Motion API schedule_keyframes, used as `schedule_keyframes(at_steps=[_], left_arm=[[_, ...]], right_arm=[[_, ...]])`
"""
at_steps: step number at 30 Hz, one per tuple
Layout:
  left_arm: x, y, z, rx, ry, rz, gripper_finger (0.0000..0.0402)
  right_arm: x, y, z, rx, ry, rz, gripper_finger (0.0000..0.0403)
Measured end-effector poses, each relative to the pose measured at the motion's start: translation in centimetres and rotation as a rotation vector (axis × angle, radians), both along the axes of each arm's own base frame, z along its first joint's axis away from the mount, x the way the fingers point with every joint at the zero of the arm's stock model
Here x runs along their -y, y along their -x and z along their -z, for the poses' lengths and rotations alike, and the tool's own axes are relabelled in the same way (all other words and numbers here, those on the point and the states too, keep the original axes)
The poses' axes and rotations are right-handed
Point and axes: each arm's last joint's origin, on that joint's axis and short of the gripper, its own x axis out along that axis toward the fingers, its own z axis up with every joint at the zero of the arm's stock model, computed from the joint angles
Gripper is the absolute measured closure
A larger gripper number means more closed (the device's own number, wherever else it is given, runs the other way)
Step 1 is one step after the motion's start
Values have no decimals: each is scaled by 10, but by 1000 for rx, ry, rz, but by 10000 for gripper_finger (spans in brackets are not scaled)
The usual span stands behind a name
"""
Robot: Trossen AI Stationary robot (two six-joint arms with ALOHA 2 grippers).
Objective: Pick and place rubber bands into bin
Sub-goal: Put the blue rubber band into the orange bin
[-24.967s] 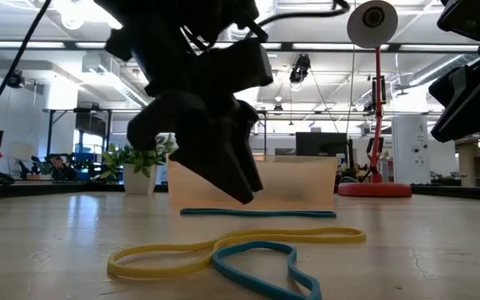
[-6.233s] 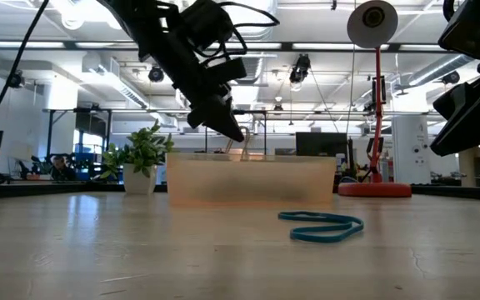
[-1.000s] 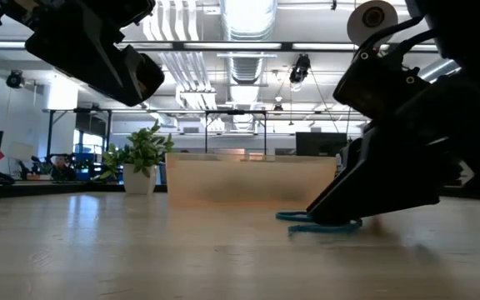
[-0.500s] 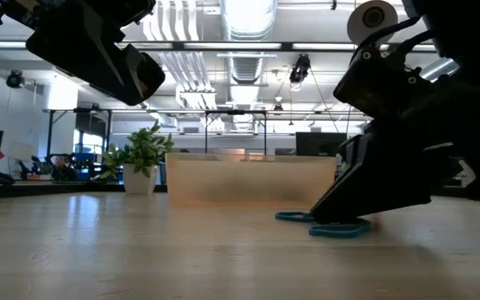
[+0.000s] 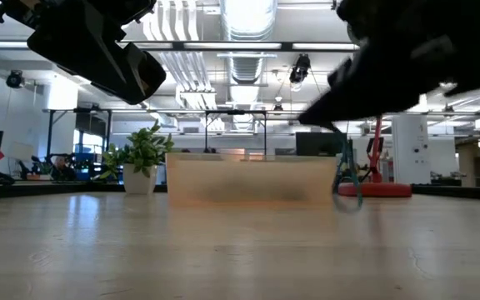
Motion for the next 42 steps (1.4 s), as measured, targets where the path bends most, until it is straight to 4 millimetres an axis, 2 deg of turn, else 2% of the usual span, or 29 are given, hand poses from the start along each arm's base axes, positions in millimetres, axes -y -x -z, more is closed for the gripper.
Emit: schedule_keyframes(at_steps=[6,13,17,22,27,31,37,42], left_arm=[[0,0,0,3,0,1,308],[0,0,0,7,0,2,308],[0,0,0,7,0,2,308],[0,0,1,6,0,2,308],[0,0,1,6,-5,6,308],[0,0,1,27,-13,17,308],[0,0,2,36,-11,17,308],[0,0,2,39,-11,16,308]], right_arm=[[24,-5,-32,95,82,46,395],[67,-15,-67,182,166,156,394],[94,-22,-77,200,187,237,394],[124,-26,-76,186,199,327,394],[146,-28,-69,154,157,415,394],[154,-30,-62,142,130,451,394],[155,-33,-55,120,112,428,394],[157,-33,-54,116,94,405,372]])
